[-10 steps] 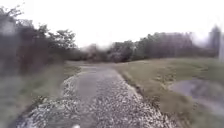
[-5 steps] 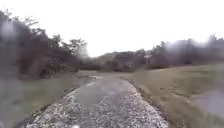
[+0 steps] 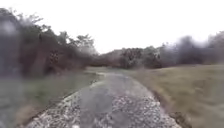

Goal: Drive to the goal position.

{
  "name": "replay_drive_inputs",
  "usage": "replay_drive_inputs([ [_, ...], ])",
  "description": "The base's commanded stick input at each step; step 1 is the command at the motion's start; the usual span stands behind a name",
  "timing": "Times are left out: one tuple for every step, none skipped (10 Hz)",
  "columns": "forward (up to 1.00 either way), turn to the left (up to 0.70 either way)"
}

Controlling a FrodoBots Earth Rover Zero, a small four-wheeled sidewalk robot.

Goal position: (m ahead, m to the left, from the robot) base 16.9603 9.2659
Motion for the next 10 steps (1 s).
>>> replay_drive_inputs([
  [1.0, -0.4],
  [1.0, -0.4],
  [1.0, -0.4],
  [1.0, -0.4],
  [1.0, -0.4],
  [1.0, -0.4],
  [1.0, -0.4],
  [1.0, -0.34],
  [1.0, -0.18],
  [1.0, -0.02],
])
